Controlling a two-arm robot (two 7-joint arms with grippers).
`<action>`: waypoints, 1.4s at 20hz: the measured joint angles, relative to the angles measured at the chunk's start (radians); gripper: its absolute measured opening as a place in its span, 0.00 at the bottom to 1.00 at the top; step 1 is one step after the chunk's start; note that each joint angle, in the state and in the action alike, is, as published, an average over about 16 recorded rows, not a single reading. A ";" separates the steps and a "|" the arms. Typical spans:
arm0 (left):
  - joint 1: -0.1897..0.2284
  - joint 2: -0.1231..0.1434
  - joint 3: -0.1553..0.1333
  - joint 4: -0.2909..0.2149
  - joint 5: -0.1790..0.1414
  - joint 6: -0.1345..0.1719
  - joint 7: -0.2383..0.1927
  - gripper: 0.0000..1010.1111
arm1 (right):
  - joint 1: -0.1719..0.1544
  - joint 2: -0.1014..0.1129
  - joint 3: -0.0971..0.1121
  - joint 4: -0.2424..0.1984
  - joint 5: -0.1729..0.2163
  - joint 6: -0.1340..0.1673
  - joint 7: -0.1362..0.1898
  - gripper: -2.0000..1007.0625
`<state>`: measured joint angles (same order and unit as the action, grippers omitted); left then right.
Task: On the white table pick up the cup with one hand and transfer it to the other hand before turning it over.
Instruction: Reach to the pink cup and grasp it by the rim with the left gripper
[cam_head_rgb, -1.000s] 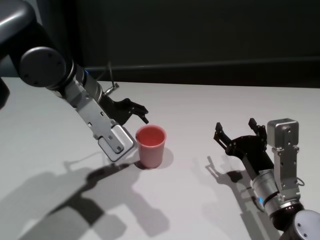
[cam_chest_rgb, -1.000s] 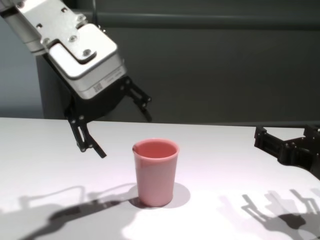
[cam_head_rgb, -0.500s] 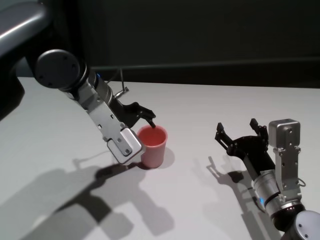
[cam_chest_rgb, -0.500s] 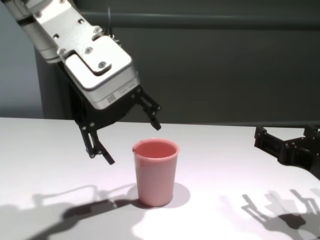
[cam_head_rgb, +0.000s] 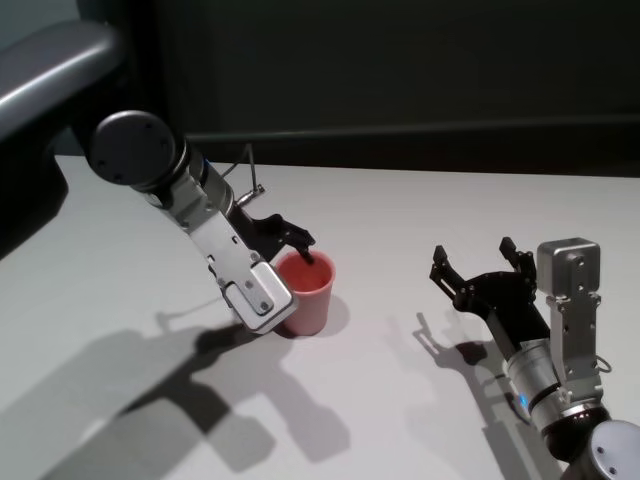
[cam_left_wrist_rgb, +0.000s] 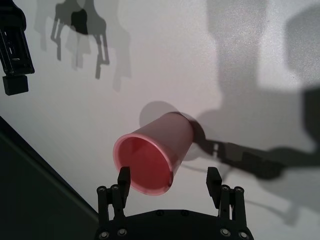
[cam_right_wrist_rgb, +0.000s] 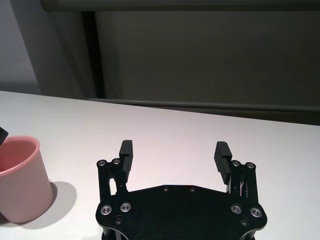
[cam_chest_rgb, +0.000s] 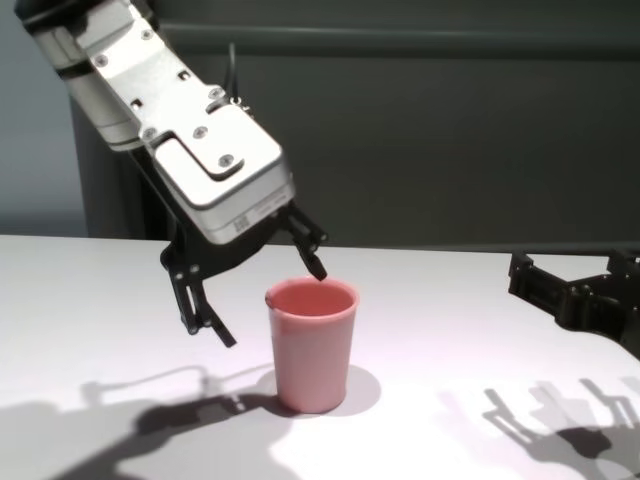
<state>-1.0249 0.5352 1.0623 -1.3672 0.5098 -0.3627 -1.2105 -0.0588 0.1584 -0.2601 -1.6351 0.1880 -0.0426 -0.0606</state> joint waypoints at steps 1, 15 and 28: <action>0.000 -0.003 0.004 0.007 0.000 -0.001 0.002 0.99 | 0.000 0.000 0.000 0.000 0.000 0.000 0.000 0.99; 0.002 -0.023 0.054 0.067 -0.007 -0.001 0.025 0.99 | 0.000 0.000 0.000 0.000 0.000 0.000 0.000 0.99; -0.007 -0.022 0.078 0.088 -0.009 0.005 0.061 0.99 | 0.000 0.000 0.000 0.000 0.000 0.000 0.000 0.99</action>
<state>-1.0316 0.5132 1.1403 -1.2792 0.5007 -0.3577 -1.1490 -0.0588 0.1584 -0.2601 -1.6351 0.1879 -0.0426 -0.0606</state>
